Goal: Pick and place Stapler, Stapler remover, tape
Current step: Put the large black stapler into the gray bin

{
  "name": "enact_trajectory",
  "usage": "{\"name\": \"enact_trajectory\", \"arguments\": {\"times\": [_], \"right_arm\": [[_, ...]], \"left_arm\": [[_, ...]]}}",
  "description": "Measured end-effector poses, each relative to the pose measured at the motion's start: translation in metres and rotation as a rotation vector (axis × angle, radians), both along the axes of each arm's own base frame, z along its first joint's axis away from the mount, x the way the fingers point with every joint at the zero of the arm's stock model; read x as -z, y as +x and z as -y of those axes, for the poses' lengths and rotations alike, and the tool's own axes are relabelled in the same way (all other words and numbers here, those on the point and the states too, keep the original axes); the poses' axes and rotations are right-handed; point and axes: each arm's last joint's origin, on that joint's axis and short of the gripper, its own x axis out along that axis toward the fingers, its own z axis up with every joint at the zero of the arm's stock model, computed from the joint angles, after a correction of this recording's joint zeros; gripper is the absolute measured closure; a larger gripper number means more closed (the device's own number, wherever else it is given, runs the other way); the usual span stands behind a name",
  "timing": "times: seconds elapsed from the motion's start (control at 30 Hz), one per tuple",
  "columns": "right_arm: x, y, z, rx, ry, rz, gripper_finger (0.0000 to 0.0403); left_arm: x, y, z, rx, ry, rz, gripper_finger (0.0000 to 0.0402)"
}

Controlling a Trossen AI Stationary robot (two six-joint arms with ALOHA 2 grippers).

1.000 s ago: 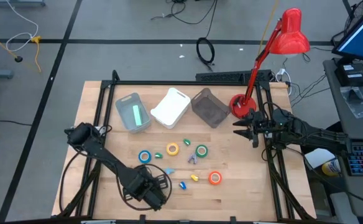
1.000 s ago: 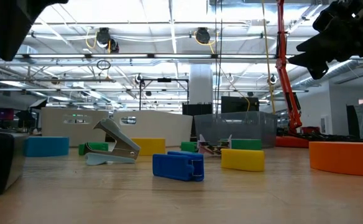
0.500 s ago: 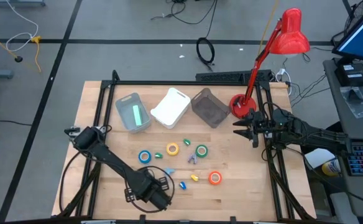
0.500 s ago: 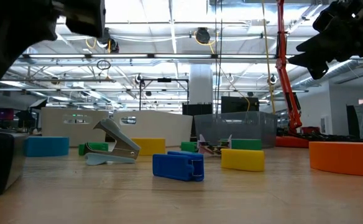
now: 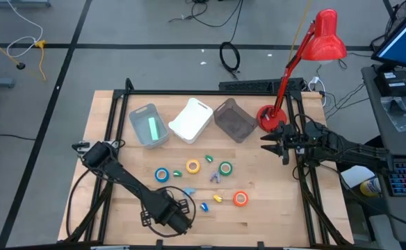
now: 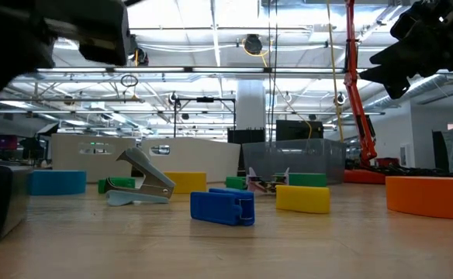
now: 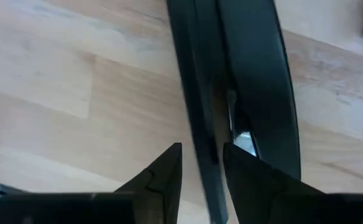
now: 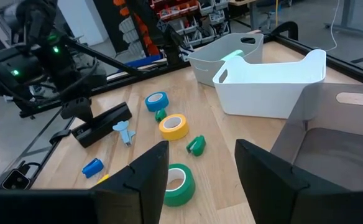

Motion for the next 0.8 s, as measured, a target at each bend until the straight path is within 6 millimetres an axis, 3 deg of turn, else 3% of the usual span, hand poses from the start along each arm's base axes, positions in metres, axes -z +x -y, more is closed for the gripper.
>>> {"name": "enact_trajectory", "arguments": {"times": [0.5, 0.8], "right_arm": [[0.000, 0.000, 0.000, 0.000, 0.000, 0.000, 0.0222], [0.000, 0.000, 0.000, 0.000, 0.001, 0.000, 0.0222]], "left_arm": [[0.014, -0.004, -0.004, -0.004, -0.013, -0.025, 0.0286], [0.029, -0.005, -0.004, 0.004, -0.048, 0.039, 0.0363]]}}
